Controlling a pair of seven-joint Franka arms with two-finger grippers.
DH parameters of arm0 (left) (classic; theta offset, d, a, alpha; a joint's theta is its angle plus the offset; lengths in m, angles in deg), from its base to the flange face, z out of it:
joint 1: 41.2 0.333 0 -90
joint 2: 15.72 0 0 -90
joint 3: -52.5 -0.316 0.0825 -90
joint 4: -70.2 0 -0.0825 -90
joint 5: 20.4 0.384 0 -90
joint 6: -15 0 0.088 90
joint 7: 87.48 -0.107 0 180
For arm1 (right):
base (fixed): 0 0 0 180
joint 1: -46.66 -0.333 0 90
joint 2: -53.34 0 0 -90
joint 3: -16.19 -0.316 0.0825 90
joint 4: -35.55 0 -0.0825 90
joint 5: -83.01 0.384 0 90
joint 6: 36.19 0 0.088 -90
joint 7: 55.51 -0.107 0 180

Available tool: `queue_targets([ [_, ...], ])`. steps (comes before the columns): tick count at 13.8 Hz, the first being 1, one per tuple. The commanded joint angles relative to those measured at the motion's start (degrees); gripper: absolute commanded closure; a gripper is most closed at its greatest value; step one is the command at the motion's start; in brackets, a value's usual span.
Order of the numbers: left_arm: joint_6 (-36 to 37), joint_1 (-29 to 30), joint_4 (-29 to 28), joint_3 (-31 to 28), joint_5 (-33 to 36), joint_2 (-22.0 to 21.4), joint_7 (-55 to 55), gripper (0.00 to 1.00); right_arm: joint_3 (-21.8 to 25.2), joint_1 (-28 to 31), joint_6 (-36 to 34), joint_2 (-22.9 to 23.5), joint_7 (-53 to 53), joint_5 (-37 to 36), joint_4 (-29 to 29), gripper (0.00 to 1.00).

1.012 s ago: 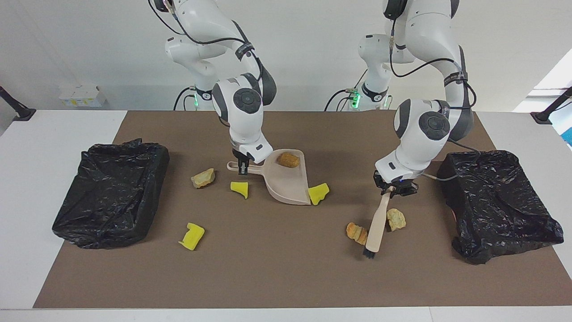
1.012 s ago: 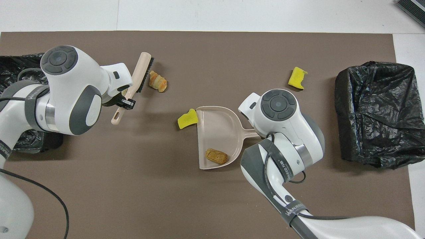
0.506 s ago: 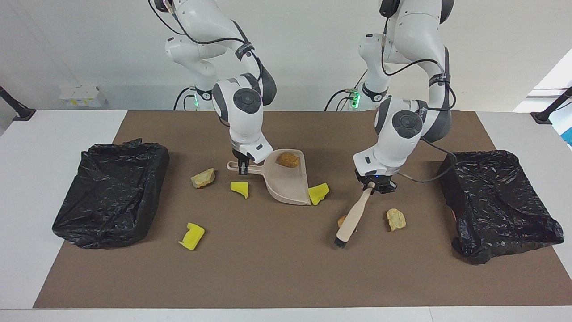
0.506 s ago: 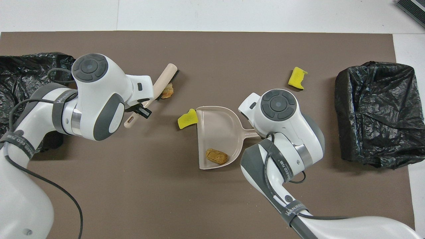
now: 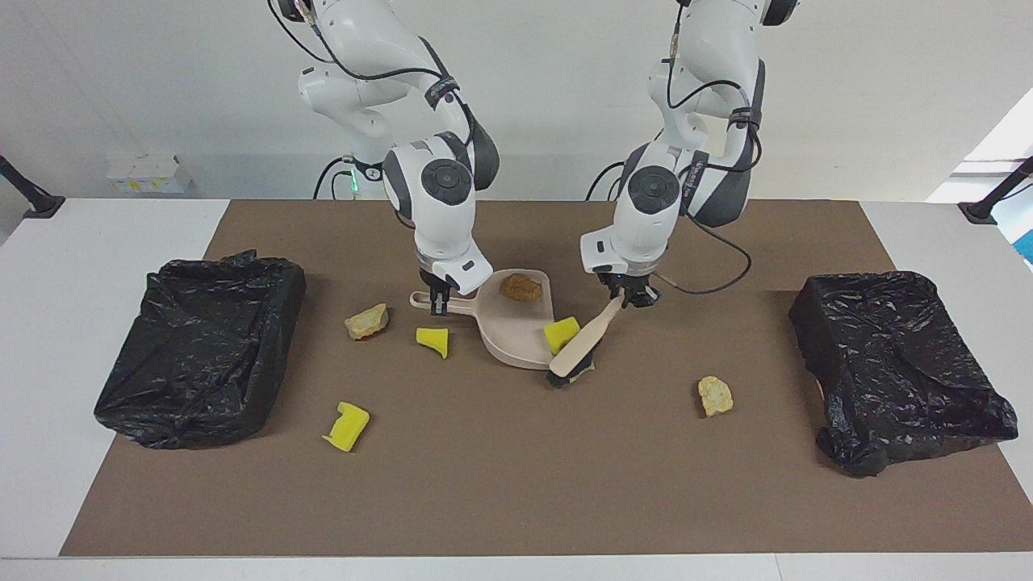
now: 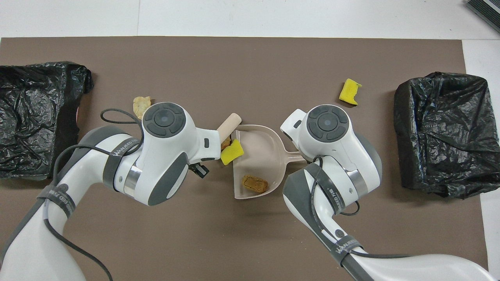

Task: Sweep and dump trash in bin
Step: 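Sweep the sponge and bread pieces into the dustpan with the left gripper, then sweep the far bread chunks toward the dustpan with the left gripper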

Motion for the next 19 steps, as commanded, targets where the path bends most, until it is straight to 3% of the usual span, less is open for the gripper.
queue_targets([
  [1, 0.9, -3.1, -2.2, -0.7, -4.8, -3.5, 3.6, 1.00, -0.3, 0.2, 1.4, -0.7, -2.4, -1.5, 1.1, 1.00],
  [10, 3.0, -3.1, 0.8, -1.4, -9.0, -7.2, 18.2, 1.00, -0.3, 0.2, 1.4, -0.7, -2.4, -1.5, 1.1, 1.00],
  [16, 1.8, 10.0, 1.3, -1.9, -6.5, -5.8, 21.2, 1.00, -0.3, 0.2, 1.4, -0.7, -2.4, -1.5, 1.1, 1.00],
  [19, 3.1, 16.3, 6.4, -2.0, -1.4, -2.2, 20.4, 1.00, -0.3, 0.2, 1.4, -0.7, -2.4, -1.5, 1.1, 1.00],
])
